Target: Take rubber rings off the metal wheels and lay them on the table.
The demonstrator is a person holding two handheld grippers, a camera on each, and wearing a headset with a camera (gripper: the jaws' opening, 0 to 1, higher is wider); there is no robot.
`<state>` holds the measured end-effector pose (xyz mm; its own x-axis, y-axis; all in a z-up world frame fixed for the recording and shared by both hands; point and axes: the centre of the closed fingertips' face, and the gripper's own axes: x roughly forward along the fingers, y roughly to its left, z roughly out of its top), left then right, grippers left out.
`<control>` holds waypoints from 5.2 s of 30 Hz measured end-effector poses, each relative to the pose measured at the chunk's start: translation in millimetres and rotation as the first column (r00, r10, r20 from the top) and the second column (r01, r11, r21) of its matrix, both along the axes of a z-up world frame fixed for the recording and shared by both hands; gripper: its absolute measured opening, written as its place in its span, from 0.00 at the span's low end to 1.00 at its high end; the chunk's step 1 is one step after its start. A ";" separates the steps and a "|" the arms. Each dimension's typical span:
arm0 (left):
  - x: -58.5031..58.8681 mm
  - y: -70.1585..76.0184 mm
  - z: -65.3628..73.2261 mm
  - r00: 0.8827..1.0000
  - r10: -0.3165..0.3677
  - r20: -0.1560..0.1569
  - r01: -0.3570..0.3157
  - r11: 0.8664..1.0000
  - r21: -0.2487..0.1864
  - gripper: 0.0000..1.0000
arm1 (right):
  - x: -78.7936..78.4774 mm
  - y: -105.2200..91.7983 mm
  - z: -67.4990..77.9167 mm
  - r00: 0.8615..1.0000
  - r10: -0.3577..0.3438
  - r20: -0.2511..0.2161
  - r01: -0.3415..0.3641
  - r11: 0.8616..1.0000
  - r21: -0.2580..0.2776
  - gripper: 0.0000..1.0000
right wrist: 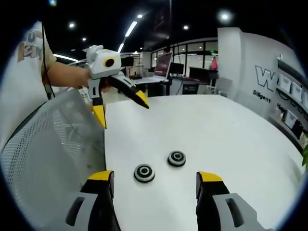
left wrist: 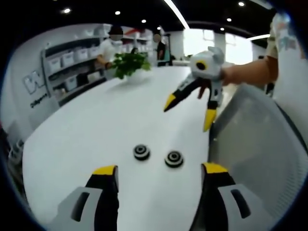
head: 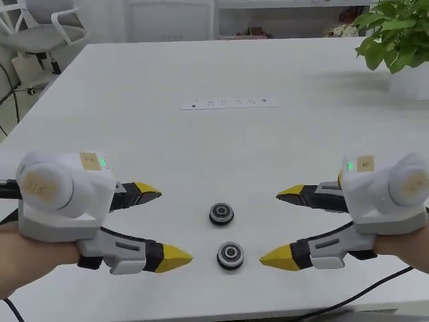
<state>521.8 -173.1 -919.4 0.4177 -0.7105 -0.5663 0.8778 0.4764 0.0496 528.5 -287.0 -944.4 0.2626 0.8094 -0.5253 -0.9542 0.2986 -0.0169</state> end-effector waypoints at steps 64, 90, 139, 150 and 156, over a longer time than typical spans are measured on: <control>2.5 -67.9 -77.0 0.965 -0.221 -0.143 0.234 0.969 0.079 0.30 | -5.3 31.6 -63.4 0.982 0.160 -0.104 -0.164 0.986 -0.039 0.30; 6.6 -77.0 -84.4 0.973 -0.207 -0.105 0.216 0.972 0.090 0.14 | -8.3 35.0 -68.2 0.981 0.155 -0.119 -0.159 0.987 -0.028 0.30; 7.1 -77.1 -84.1 0.981 -0.173 -0.086 0.180 0.981 0.076 0.13 | -9.2 35.6 -72.3 0.987 0.126 -0.102 -0.130 0.991 -0.034 0.17; 7.4 -76.8 -84.1 0.982 -0.167 -0.086 0.174 0.982 0.078 0.13 | -8.8 32.1 -73.5 0.986 0.105 -0.132 -0.110 0.993 -0.033 0.14; 7.3 -76.6 -84.2 0.983 -0.166 -0.083 0.172 0.982 0.082 0.13 | -8.9 30.8 -75.3 0.982 0.080 -0.171 -0.086 0.996 -0.028 0.09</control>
